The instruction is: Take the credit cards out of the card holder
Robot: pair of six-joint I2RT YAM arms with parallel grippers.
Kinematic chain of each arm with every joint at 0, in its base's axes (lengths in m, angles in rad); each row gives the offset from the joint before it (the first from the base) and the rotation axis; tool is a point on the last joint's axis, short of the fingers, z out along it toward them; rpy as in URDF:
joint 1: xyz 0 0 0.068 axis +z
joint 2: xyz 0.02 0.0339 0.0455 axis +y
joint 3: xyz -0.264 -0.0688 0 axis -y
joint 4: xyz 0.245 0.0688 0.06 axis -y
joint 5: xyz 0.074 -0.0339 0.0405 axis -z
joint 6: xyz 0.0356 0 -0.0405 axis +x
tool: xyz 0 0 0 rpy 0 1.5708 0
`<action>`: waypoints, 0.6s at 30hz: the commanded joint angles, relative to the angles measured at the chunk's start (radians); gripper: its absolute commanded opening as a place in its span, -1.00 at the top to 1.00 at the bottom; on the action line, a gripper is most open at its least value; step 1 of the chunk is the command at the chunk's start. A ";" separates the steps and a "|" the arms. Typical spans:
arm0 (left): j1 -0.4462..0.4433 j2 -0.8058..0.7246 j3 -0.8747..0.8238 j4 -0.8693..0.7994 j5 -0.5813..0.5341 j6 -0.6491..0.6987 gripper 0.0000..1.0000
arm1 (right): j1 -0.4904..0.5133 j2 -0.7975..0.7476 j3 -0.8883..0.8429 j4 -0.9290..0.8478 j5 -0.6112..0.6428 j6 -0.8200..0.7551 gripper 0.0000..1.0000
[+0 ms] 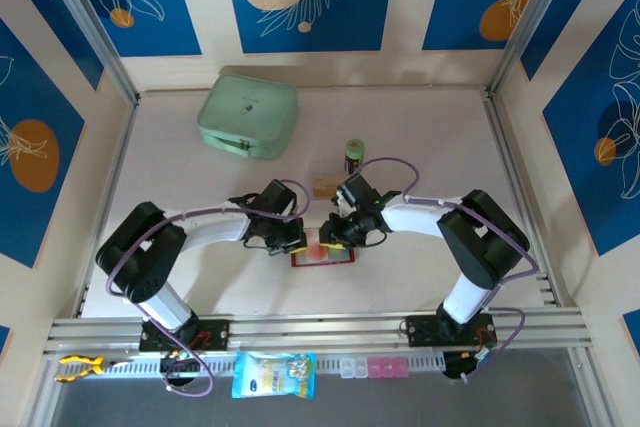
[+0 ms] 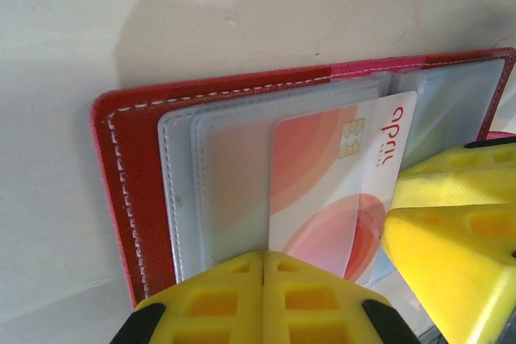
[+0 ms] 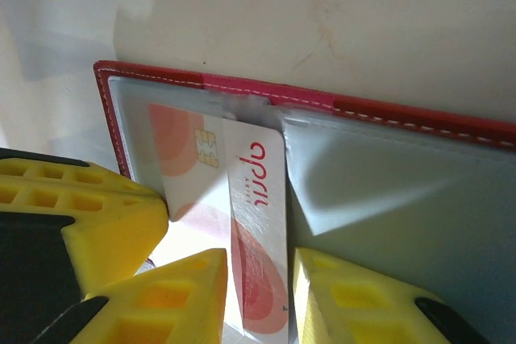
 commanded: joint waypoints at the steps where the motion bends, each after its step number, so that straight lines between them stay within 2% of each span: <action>1: -0.006 0.028 0.010 -0.048 -0.025 0.024 0.95 | -0.003 0.013 -0.010 0.007 -0.038 -0.003 0.44; 9: -0.006 0.034 0.010 -0.049 -0.023 0.022 0.96 | -0.005 0.002 -0.019 0.049 -0.081 0.012 0.49; 18: -0.006 0.032 0.009 -0.054 -0.025 0.022 0.96 | -0.008 -0.013 -0.036 0.064 -0.078 0.024 0.64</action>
